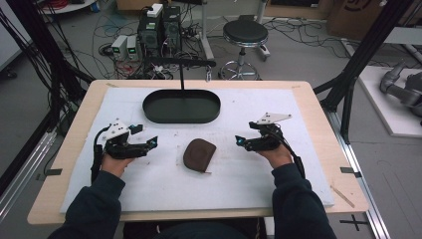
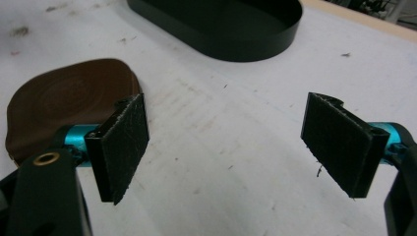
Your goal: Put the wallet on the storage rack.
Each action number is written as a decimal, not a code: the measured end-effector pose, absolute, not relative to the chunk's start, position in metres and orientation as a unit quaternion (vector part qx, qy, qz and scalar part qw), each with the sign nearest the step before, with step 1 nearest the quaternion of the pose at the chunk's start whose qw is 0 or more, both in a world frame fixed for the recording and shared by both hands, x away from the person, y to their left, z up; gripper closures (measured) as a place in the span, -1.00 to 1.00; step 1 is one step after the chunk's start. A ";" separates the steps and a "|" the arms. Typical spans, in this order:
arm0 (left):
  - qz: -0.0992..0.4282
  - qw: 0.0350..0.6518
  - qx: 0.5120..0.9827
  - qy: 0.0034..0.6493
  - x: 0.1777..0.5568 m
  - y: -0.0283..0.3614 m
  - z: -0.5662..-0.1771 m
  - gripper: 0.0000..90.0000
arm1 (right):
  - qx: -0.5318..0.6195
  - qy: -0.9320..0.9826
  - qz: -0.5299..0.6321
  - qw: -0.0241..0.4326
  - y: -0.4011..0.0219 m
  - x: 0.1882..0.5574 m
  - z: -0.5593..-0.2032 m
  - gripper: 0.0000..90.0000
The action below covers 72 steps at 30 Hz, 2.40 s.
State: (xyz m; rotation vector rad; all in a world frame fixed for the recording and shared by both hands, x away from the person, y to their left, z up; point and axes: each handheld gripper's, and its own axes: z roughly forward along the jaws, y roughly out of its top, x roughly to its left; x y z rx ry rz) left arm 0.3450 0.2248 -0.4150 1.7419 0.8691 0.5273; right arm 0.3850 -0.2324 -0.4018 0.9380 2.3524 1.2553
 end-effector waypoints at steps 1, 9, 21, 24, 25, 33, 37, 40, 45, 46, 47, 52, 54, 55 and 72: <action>0.221 0.532 0.731 0.365 0.345 0.225 -0.415 -0.52 | 0.322 0.824 0.440 0.154 -0.227 0.384 -0.403 -0.59; 0.218 0.529 0.736 0.363 0.346 0.223 -0.417 -0.49 | 0.317 0.825 0.453 0.114 -0.208 0.385 -0.412 -0.58; 0.187 0.543 0.743 0.345 0.347 0.204 -0.416 -0.19 | 0.292 0.848 0.434 0.091 -0.175 0.386 -0.423 -0.56; 0.174 0.539 0.754 0.334 0.350 0.188 -0.417 -0.22 | 0.306 0.839 0.440 0.094 -0.182 0.388 -0.420 -0.56; 0.169 0.535 0.759 0.329 0.351 0.180 -0.418 -0.24 | 0.310 0.838 0.440 0.092 -0.183 0.388 -0.420 -0.56; 0.150 0.502 0.789 0.321 0.356 0.148 -0.430 -0.26 | 0.304 0.849 0.423 0.089 -0.177 0.385 -0.424 -0.56; 0.151 0.487 0.804 0.308 0.355 0.142 -0.433 -0.22 | 0.302 0.853 0.418 0.083 -0.174 0.383 -0.426 -0.53; 0.153 0.480 0.809 0.304 0.354 0.142 -0.433 -0.22 | 0.297 0.856 0.418 0.070 -0.172 0.383 -0.427 -0.43; 0.151 0.480 0.808 0.308 0.355 0.144 -0.433 -0.12 | 0.273 0.874 0.399 0.058 -0.154 0.379 -0.438 -0.34; 0.149 0.477 0.811 0.305 0.355 0.144 -0.433 -0.12 | 0.273 0.874 0.399 0.058 -0.154 0.379 -0.438 -0.34; 0.145 0.469 0.818 0.298 0.354 0.142 -0.434 0.01 | 0.265 0.880 0.388 0.073 -0.152 0.381 -0.437 -0.20; 0.139 0.462 0.828 0.287 0.353 0.138 -0.436 0.12 | 0.273 0.885 0.343 0.158 -0.156 0.384 -0.433 -0.09; 0.139 0.463 0.827 0.286 0.353 0.138 -0.436 0.19 | 0.292 0.874 0.362 0.139 -0.162 0.385 -0.430 -0.12; 0.138 0.463 0.826 0.290 0.354 0.138 -0.437 0.20 | 0.293 0.872 0.368 0.136 -0.162 0.385 -0.429 -0.13; 0.112 0.436 0.829 0.331 0.356 0.141 -0.440 0.40 | 0.325 0.841 0.428 0.065 -0.161 0.380 -0.426 -0.30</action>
